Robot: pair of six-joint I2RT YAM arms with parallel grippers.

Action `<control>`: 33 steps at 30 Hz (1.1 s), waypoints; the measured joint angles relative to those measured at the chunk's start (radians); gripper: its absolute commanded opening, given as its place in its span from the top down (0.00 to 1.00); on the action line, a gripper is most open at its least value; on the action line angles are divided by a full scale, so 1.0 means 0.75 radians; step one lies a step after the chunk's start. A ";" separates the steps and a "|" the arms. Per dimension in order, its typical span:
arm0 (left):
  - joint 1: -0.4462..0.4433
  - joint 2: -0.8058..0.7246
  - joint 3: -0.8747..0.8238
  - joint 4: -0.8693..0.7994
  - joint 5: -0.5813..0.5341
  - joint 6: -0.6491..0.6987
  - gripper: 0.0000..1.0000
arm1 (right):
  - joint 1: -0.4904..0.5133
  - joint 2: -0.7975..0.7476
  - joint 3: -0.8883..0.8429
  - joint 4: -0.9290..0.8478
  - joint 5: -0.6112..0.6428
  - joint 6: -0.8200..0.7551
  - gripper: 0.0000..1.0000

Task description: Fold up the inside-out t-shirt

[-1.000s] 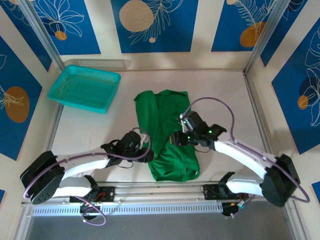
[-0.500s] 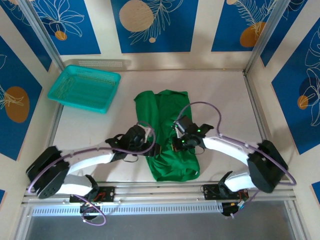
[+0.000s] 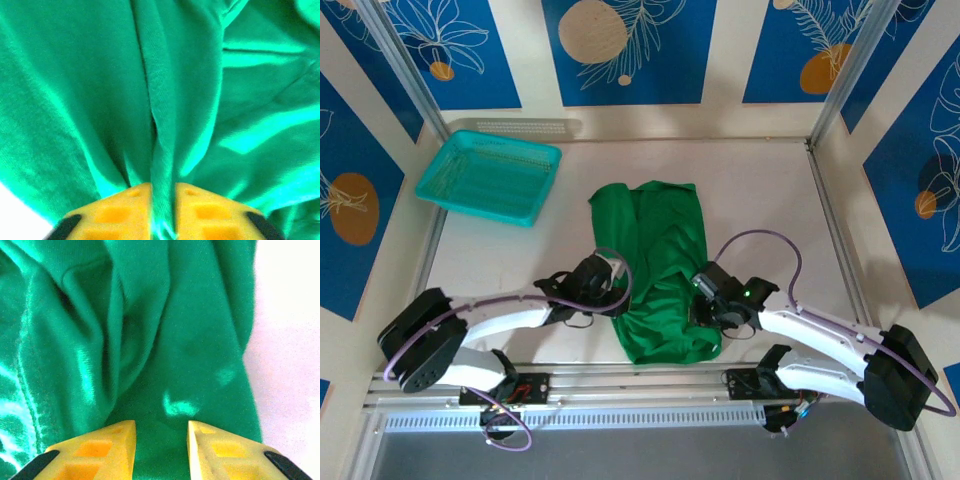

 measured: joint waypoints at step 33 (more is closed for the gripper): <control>0.020 0.564 0.529 -0.122 -0.040 0.473 1.00 | -0.305 0.606 0.186 0.554 -0.571 -0.522 0.96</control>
